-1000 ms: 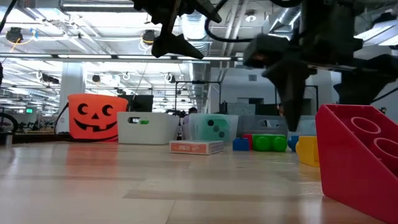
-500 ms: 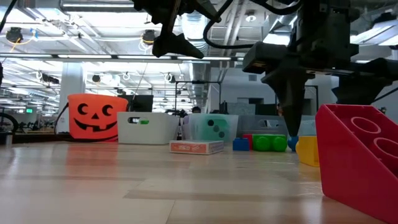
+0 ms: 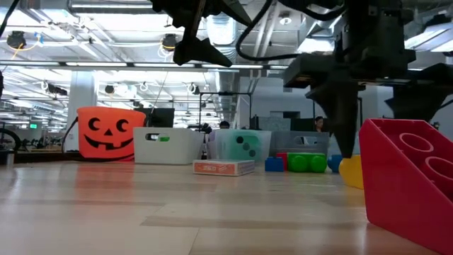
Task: Pick & Place Toys
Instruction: Put the 1 stud yellow game piece into the white bin
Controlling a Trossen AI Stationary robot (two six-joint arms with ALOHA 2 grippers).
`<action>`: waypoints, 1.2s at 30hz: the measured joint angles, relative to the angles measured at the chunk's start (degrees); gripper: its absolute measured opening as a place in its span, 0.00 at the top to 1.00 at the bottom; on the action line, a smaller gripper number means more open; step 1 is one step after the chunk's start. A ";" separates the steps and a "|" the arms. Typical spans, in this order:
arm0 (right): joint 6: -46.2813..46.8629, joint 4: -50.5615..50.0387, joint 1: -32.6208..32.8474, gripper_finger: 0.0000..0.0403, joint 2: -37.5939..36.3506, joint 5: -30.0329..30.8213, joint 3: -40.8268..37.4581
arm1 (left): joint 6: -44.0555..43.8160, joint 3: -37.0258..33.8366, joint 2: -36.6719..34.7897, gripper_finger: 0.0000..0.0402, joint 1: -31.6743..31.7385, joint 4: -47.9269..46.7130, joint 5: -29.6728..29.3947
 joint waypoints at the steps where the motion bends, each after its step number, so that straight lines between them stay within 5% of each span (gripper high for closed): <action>1: 0.02 -0.72 0.00 0.27 0.00 -0.10 0.00 | 0.00 -0.01 0.00 0.10 0.00 -0.01 0.00; 8: -0.13 -4.09 0.00 0.27 0.00 -1.52 -0.02 | -0.02 0.00 0.00 0.10 0.00 0.00 0.02; 22: -4.48 4.71 -0.91 0.32 2.41 -3.11 0.13 | -0.02 0.00 0.00 0.10 0.00 -0.02 0.07; 28: -6.10 4.47 -0.58 0.51 4.68 -6.35 -0.03 | -0.04 -0.02 0.00 0.10 0.00 -0.10 0.12; 36: -8.03 2.78 1.20 0.97 2.54 -2.74 0.02 | -0.04 -0.02 0.00 0.10 0.00 -1.19 0.26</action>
